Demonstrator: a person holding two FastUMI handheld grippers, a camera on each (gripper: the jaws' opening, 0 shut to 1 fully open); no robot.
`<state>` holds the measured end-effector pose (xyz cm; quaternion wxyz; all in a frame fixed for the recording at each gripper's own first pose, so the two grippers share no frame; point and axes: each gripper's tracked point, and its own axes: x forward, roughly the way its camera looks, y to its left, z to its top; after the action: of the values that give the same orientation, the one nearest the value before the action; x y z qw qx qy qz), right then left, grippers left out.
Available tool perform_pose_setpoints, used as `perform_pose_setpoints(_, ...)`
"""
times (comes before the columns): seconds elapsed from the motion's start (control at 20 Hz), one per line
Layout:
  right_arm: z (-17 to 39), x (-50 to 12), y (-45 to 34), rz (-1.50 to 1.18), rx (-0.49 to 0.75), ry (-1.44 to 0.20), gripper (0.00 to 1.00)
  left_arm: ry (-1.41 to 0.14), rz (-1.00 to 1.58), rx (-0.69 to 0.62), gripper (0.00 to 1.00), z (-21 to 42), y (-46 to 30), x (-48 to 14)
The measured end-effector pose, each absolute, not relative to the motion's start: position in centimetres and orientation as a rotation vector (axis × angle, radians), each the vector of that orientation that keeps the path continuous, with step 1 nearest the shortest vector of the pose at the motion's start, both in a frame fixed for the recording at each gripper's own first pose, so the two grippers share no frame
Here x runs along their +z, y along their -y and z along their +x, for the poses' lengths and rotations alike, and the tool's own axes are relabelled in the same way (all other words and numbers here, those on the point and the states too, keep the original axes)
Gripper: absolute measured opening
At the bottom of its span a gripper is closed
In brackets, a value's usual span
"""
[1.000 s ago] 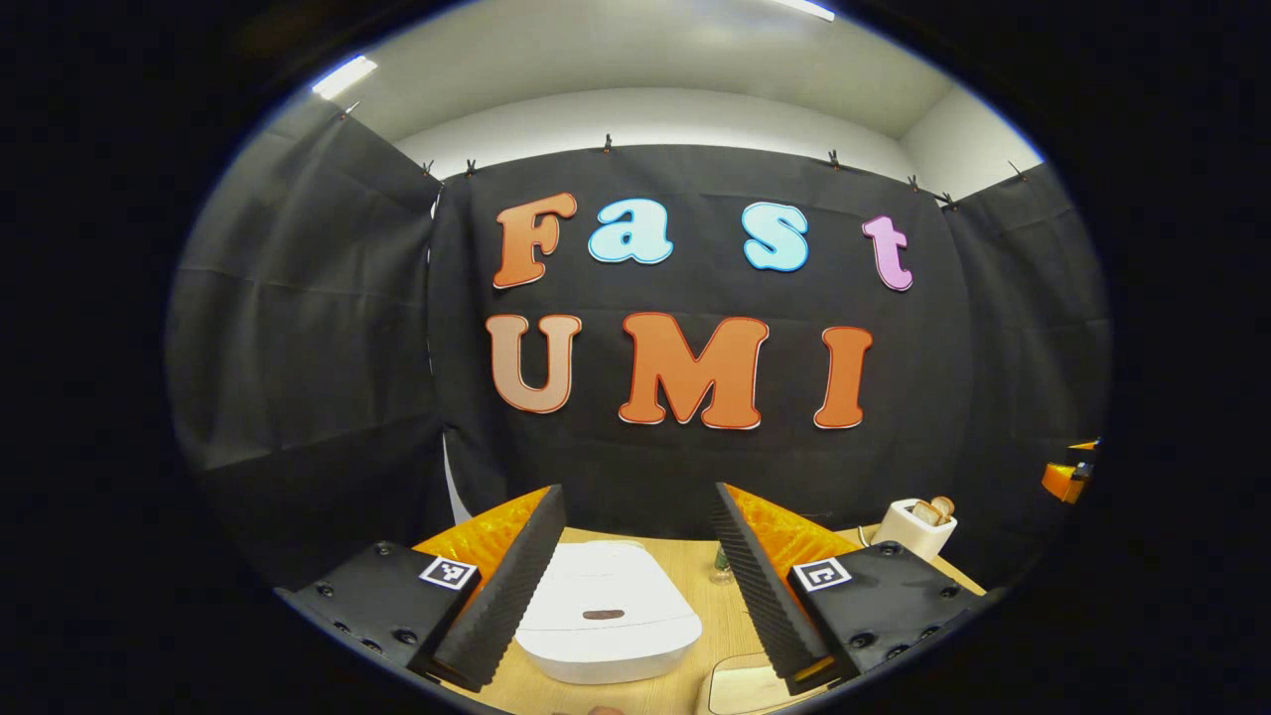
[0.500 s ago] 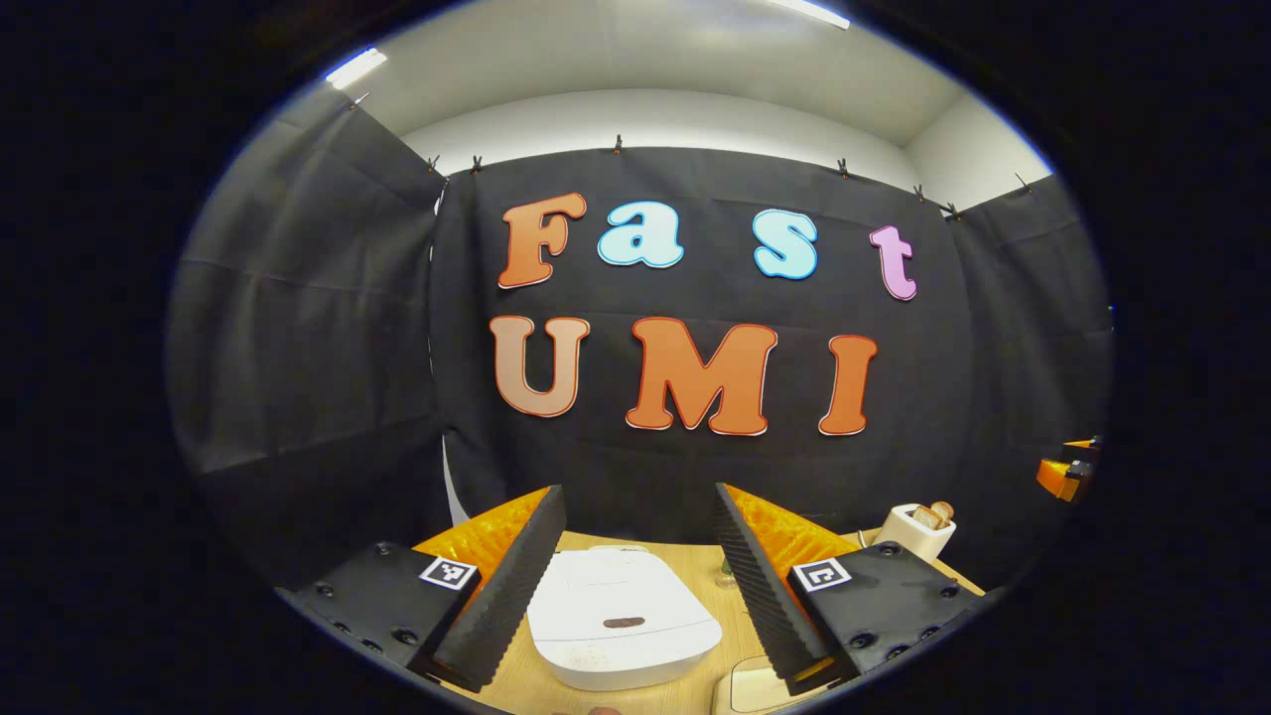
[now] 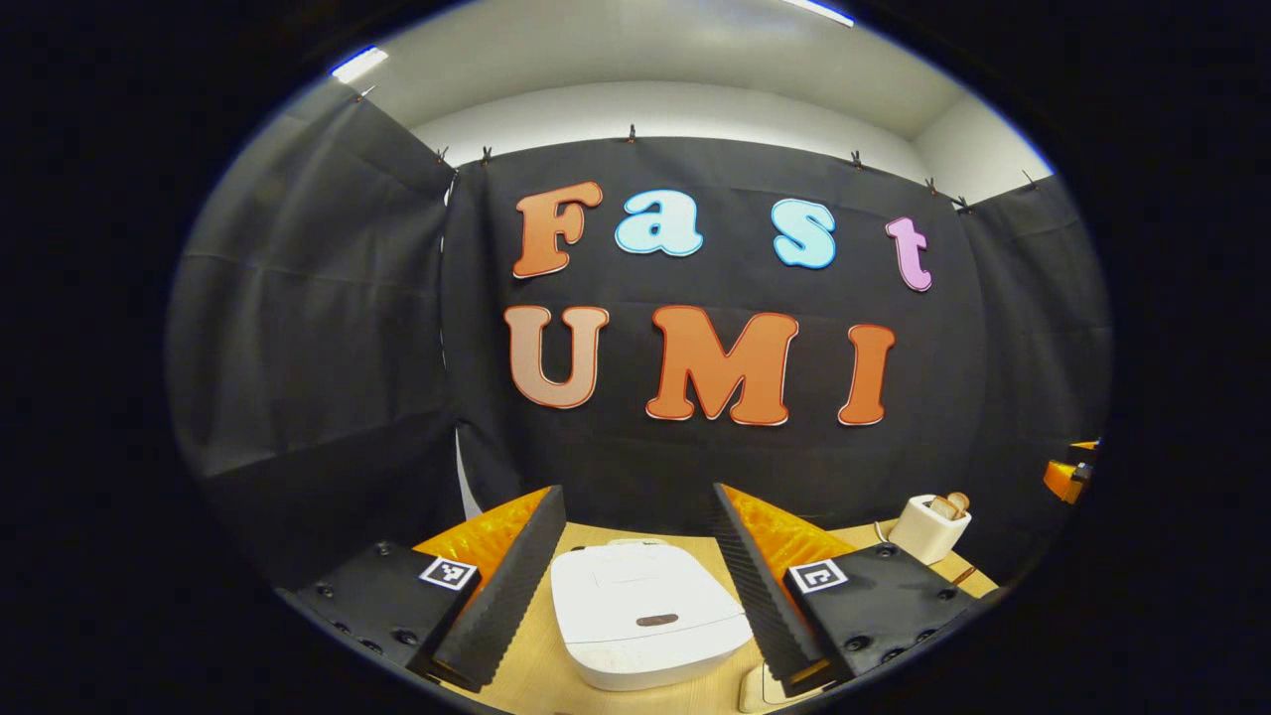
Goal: Close the left gripper, press the button to open the rice cooker; take a wooden spoon from the chopstick holder with the right hand, scoop a spoonful of rice and pour it into the rice cooker, then put the wooden spoon back into the chopstick holder.
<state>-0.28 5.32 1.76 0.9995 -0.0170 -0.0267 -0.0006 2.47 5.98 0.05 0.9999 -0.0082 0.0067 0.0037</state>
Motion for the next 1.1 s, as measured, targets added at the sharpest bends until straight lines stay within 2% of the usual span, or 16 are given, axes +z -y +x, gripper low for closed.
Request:
perform_pose_setpoints(0.25, 0.0, 1.5, -7.0, -0.041, 0.016, 0.045, 0.95, -0.011, 0.000, 0.052, 0.41, 3.2, -7.7, -1.1)
perform_pose_setpoints(0.3, 0.1, 1.6, -7.4, -0.044, 0.022, 0.046, 1.00, -0.025, -0.002, 0.068, 0.25, 3.2, -8.1, -1.7)
perform_pose_setpoints(0.35, 0.2, 1.6, -7.7, -0.044, 0.027, 0.046, 1.00, -0.049, -0.015, 0.044, 0.10, 3.4, -7.6, -2.4)
perform_pose_setpoints(0.4, 0.2, 1.5, -7.9, -0.043, 0.031, 0.045, 1.00, -0.069, -0.029, 0.012, 0.05, 4.2, -6.8, -3.5)
perform_pose_setpoints(0.45, 0.2, 1.5, -8.1, -0.041, 0.033, 0.044, 1.00, -0.071, -0.034, 0.000, 0.05, 3.3, -6.7, -3.0)
perform_pose_setpoints(0.5, 0.2, 1.4, -8.1, -0.040, 0.032, 0.043, 0.95, -0.063, -0.035, -0.026, 0.05, 4.2, -6.4, -3.7)
perform_pose_setpoints(0.55, 0.1, 1.4, -8.0, -0.038, 0.030, 0.044, 1.00, -0.074, -0.020, -0.036, 0.04, 4.7, -6.2, -4.3)
perform_pose_setpoints(0.6, 0.1, 1.4, -7.9, -0.035, 0.026, 0.042, 1.00, -0.092, -0.004, -0.048, 0.04, 5.0, -5.7, -5.3)
perform_pose_setpoints(0.65, 0.1, 1.3, -7.9, -0.033, 0.024, 0.039, 0.95, -0.120, 0.006, -0.069, 0.02, 5.5, -4.9, -6.5)
perform_pose_setpoints(0.7, 0.1, 1.2, -7.7, -0.030, 0.020, 0.036, 1.00, -0.144, 0.012, -0.087, 0.04, 5.9, -4.2, -7.5)
perform_pose_setpoints(0.85, -0.2, 0.8, -6.9, -0.028, 0.002, 0.029, 1.00, -0.198, 0.018, -0.135, 0.04, 7.7, -2.0, -10.8)
perform_pose_setpoints(0.9, -0.4, 0.6, -6.6, -0.031, -0.004, 0.022, 0.95, -0.224, 0.020, -0.146, 0.04, 8.2, -1.5, -12.1)
perform_pose_setpoints(1.1, -1.0, 0.1, -5.0, -0.045, -0.041, 0.010, 0.95, -0.311, 0.054, -0.161, 0.04, 10.5, -0.4, -17.2)
